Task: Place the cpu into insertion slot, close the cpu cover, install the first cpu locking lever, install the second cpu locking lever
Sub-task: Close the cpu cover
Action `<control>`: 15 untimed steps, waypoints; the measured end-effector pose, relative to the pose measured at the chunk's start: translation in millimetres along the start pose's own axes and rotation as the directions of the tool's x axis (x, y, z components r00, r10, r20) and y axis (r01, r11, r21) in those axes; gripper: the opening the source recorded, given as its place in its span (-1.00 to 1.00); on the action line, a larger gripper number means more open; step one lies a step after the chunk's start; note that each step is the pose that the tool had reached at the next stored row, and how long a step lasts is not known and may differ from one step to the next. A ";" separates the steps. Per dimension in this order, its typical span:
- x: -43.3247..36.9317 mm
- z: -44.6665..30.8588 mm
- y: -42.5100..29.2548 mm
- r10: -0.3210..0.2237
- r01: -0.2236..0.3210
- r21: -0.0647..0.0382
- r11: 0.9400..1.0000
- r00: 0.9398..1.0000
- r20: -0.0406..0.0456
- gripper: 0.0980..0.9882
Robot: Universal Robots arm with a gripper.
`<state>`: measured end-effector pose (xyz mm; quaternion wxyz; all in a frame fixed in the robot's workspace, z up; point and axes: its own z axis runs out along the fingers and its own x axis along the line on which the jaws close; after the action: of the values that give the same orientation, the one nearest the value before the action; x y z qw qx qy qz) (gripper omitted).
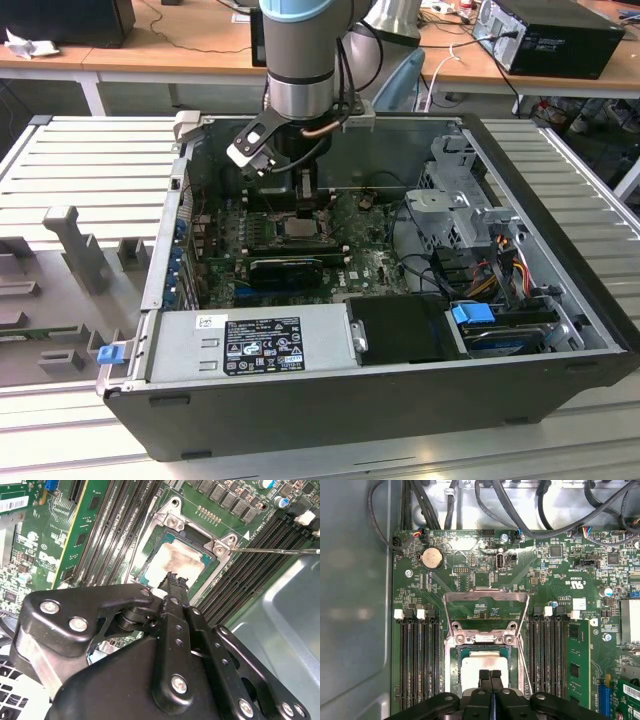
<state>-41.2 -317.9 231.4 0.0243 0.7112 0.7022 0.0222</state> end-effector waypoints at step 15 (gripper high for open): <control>-0.4 -1.5 8.0 0.000 0.000 0.005 1.000 1.000 0.000 -0.98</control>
<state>-33.3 -318.3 233.4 0.0223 0.7113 0.7023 0.0204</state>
